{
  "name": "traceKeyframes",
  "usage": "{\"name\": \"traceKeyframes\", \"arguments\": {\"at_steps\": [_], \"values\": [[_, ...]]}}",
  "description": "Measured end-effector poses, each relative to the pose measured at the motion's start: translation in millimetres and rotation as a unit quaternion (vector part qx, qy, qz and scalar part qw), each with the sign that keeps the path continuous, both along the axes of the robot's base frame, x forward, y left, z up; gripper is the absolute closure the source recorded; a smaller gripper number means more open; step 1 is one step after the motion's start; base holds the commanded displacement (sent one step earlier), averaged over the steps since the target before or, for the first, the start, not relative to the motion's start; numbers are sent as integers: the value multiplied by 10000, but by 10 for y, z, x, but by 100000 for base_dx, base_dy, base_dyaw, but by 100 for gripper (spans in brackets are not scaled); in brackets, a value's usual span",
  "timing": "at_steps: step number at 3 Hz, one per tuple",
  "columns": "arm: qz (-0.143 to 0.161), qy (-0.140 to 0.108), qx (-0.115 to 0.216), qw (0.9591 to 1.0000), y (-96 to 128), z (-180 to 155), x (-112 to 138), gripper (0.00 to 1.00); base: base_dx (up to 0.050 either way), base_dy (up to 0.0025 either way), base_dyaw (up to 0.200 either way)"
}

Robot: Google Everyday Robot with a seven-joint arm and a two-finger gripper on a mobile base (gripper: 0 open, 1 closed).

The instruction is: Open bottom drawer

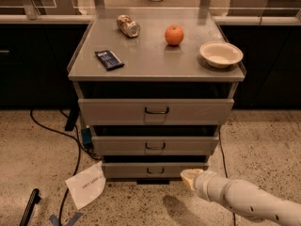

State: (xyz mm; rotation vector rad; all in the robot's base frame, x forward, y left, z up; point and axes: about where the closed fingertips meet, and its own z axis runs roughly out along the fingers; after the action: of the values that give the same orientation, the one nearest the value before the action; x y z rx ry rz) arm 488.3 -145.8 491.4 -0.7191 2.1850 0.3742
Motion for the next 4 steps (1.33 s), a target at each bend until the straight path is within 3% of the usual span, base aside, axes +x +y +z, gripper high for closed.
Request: {"name": "traceKeyframes", "arguments": {"at_steps": [1,2,3,4], "values": [[-396,-186,298,9986,-3,-310,346,100,0,0,0],[-397,-186,298,9986,-3,-311,346,100,0,0,0],[-638,-183,216,9976,-51,-584,348,100,0,0,0],[-1077,-71,121,9941,-162,-1139,390,100,0,0,0]]}}
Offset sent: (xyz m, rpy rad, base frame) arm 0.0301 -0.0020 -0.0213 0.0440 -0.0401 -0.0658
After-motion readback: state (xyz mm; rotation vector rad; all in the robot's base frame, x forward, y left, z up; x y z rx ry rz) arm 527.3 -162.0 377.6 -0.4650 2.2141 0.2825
